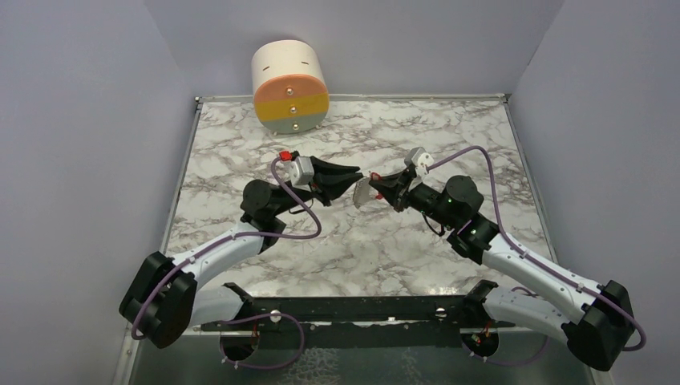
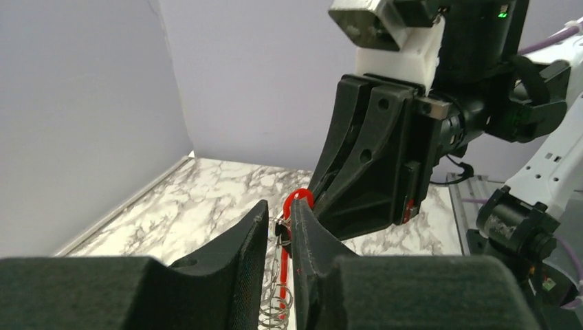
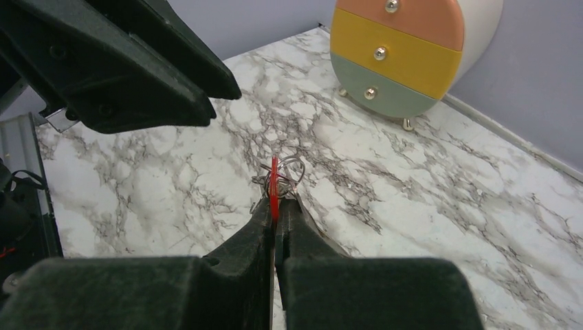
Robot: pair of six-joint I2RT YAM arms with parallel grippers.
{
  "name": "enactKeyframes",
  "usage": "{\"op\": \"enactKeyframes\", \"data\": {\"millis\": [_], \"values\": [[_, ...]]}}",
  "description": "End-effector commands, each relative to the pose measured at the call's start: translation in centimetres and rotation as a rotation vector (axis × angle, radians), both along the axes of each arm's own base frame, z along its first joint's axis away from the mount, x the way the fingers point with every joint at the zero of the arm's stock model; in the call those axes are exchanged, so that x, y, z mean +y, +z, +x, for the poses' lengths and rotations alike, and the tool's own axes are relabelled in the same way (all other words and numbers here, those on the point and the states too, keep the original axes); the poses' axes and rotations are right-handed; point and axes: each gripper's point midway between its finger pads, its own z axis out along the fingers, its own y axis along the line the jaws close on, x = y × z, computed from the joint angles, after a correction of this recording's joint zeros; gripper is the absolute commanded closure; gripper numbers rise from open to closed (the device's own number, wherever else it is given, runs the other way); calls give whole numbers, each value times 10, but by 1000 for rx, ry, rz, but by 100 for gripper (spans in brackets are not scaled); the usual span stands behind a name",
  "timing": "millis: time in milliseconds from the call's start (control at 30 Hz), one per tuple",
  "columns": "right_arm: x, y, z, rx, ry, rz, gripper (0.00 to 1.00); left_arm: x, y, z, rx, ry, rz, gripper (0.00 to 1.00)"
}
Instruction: Remove the keys from the keyring
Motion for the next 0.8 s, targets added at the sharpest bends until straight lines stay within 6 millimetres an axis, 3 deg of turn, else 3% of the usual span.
{"op": "enactKeyframes", "data": {"millis": [0, 267, 433, 767], "values": [[-5, 19, 3, -58, -29, 36, 99, 1, -10, 17, -42, 92, 115, 77], [-7, 21, 3, -59, -36, 35, 99, -4, -23, 38, -74, 151, 183, 72], [-7, 24, 2, -66, -32, 40, 99, -6, -28, 40, -110, 150, 210, 65], [-5, 22, 1, -60, -22, 40, 99, -12, -19, 37, -161, 112, 208, 65]]}}
